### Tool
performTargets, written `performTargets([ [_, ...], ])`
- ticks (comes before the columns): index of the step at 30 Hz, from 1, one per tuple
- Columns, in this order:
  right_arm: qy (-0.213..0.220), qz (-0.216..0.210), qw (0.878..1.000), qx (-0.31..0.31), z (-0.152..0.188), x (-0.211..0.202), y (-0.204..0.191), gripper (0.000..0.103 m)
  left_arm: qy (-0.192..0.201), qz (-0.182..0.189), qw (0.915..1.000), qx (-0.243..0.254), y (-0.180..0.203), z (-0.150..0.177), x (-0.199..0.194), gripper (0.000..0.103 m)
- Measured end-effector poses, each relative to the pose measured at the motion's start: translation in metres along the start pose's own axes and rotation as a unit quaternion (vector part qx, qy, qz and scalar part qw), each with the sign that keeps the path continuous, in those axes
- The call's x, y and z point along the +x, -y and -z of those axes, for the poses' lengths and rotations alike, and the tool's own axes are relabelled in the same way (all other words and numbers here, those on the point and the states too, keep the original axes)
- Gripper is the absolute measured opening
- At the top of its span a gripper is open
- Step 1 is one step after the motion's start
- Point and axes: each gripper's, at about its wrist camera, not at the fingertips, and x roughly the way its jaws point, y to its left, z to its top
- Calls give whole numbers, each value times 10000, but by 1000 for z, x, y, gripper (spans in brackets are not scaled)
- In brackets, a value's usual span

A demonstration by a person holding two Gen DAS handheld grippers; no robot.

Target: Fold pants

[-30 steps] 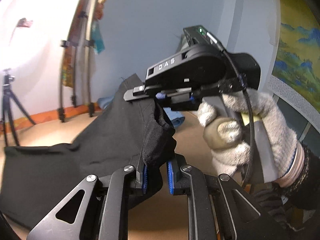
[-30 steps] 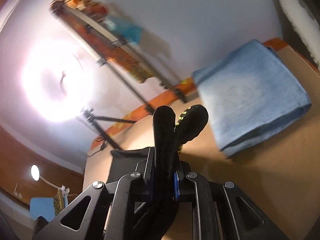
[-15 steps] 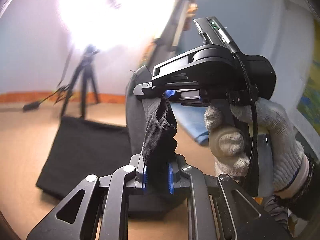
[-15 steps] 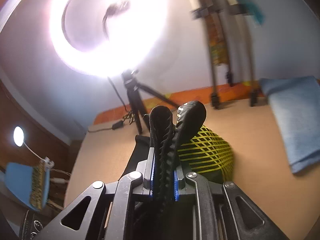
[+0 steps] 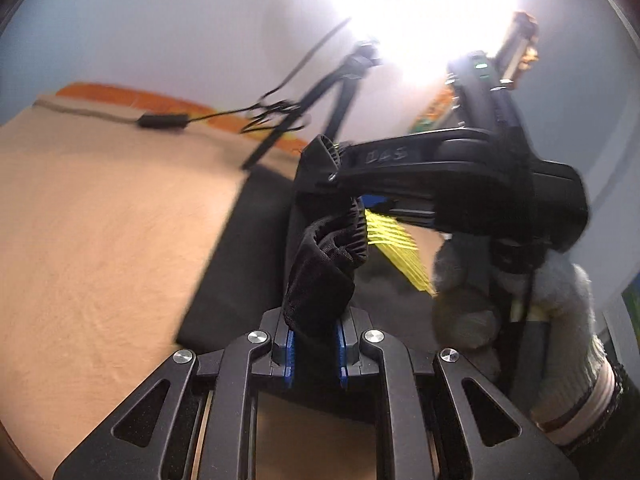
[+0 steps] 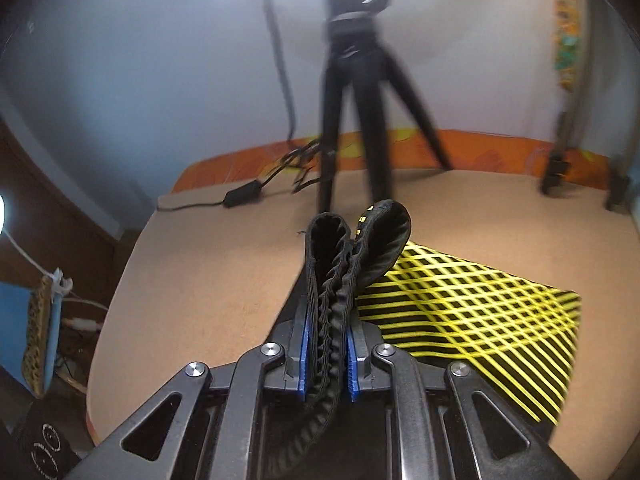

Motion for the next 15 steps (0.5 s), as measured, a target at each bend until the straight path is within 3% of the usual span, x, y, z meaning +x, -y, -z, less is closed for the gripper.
performTargets([
  [2, -47, -100, 9998, -150, 0, 6, -5, 40, -81, -163, 9997, -152, -12, 3, 5, 14],
  [6, 275, -458, 9983, -251, 2, -16, -1, 57, -232, -351, 9984, -371, -25, 10, 4, 17],
  [8, 441, -537, 9973, -240, 6, -36, 11, 59, -222, -479, 9979, -383, -28, 9, 0, 24],
  [10, 513, -577, 9968, -189, 13, -56, 27, 59, -152, -777, 9965, -259, -26, 7, -7, 36],
  [12, 529, -509, 9971, -178, 24, -75, 48, 59, 27, -1117, 9936, -182, -25, 5, -19, 38],
  [15, 476, -418, 9979, -137, 45, -95, 75, 59, 93, -1296, 9915, -86, -25, -2, -24, 38],
])
